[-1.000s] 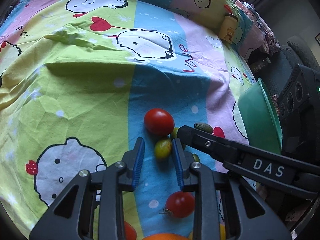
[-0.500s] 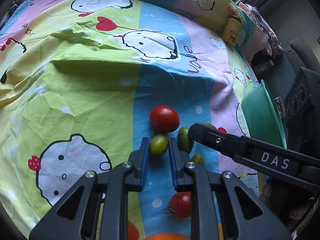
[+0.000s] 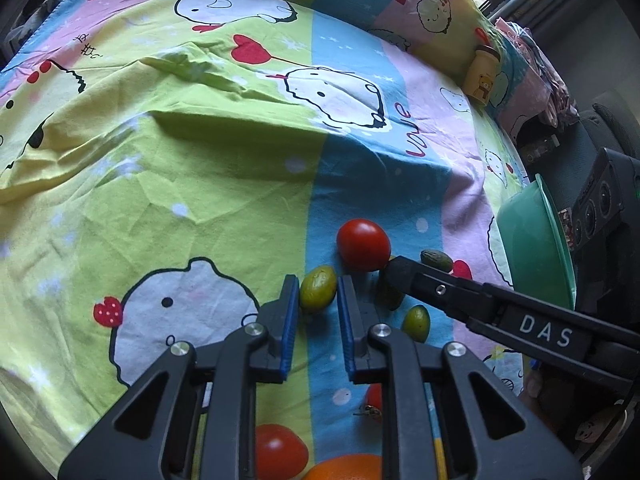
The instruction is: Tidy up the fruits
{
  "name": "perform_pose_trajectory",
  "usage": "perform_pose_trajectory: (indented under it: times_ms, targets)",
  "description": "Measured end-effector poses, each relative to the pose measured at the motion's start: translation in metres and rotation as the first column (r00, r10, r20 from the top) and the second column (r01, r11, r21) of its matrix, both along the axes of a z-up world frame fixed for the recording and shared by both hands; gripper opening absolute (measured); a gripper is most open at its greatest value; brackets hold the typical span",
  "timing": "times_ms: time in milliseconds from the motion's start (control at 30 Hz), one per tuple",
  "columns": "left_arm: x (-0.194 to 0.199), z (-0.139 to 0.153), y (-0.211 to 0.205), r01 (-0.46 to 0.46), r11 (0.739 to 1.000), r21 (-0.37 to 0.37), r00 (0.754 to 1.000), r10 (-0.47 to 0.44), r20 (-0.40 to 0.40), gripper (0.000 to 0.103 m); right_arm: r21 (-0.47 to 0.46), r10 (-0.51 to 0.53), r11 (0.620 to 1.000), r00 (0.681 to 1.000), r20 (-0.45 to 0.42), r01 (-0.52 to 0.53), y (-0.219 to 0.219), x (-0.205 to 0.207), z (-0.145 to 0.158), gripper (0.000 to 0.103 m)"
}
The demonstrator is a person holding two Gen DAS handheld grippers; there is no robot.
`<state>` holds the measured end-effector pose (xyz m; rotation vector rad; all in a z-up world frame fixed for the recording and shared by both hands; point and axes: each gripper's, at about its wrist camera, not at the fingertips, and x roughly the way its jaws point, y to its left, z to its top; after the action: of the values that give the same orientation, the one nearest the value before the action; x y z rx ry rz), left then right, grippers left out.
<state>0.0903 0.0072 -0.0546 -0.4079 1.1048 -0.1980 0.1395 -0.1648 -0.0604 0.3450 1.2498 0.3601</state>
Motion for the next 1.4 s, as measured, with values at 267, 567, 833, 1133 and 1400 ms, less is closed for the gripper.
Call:
perform_pose_trajectory:
  times_ms: [267,567,833,1133,1400]
  targets:
    - [-0.001,0.0,0.001,-0.005,1.0,0.007,1.0,0.005,0.0,0.019,-0.054,0.02,0.998,1.0,0.017,-0.019,0.009,-0.002,-0.001,0.018]
    - [-0.002,0.0,0.003,-0.01,1.0,-0.005,1.0,0.01,0.001,0.019,-0.07,0.042,0.997,0.998,0.051,-0.038,0.01,-0.002,0.0,0.018]
    - [-0.004,0.001,0.003,-0.013,1.0,0.0,1.0,0.013,0.003,0.019,-0.059,0.036,0.998,0.998,0.054,-0.033,0.01,-0.004,0.0,0.018]
    - [-0.008,0.008,0.004,-0.017,1.0,-0.018,1.0,0.017,0.024,0.019,-0.014,0.028,1.0,0.997,0.066,-0.027,0.002,-0.008,0.007,0.018]
    - [-0.012,0.016,0.002,-0.016,1.0,-0.019,0.999,0.017,0.051,0.019,0.022,0.023,0.999,0.997,0.078,-0.025,-0.002,-0.012,0.014,0.018]
